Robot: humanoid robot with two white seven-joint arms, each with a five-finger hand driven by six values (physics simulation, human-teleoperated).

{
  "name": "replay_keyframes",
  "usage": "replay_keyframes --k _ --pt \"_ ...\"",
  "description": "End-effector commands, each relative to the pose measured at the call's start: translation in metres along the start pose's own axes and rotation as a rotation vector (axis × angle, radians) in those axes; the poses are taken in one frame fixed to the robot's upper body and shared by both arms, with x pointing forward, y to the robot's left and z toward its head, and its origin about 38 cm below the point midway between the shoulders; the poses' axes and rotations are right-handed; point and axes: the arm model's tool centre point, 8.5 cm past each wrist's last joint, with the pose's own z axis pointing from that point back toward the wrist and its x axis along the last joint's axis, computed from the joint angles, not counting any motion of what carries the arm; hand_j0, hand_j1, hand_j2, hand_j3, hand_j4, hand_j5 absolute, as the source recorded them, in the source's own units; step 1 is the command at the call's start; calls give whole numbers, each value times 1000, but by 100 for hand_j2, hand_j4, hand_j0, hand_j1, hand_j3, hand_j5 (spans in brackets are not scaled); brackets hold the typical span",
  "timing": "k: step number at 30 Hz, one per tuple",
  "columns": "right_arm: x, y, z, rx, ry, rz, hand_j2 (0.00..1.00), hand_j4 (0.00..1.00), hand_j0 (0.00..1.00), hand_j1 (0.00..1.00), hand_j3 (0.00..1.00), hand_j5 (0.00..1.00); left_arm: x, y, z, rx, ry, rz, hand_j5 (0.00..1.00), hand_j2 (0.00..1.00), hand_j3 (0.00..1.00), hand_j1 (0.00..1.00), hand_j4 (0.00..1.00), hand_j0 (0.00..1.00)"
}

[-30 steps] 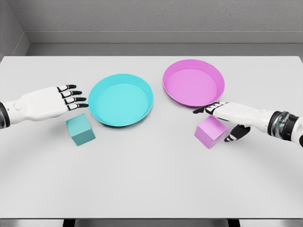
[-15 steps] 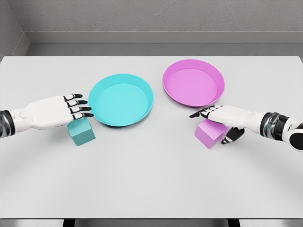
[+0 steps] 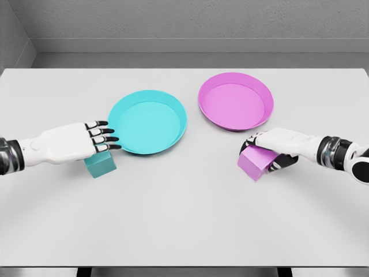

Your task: Place the blocks in the corresponding plates according to their colors

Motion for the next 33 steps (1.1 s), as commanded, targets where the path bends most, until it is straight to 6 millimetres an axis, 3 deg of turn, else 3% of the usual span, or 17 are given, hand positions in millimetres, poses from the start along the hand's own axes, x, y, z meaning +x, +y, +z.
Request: replay_keyframes --k 1,10,15,23,33 --pt "1 0 0 17 -2 4 52 52 52 52 52 52 2 0 -2 6 -5 6 100 100 100 100 100 100" --pt "9 -19 3 -15 -18 45 52 52 52 52 52 52 7 -7 -6 -45 -22 7 100 100 100 100 100 100" --pt "6 -44 14 -76 1 68 53 53 53 53 53 53 7 -6 -6 -43 -22 7 100 100 100 100 100 100" --pt "-4 -70 24 -122 51 70 52 52 52 52 52 52 7 -6 -5 -45 -22 6 80 80 80 80 80 80" --pt "-20 -89 16 -170 174 -40 53 53 53 53 53 53 8 -7 -5 -53 -24 8 64 64 64 64 64 64"
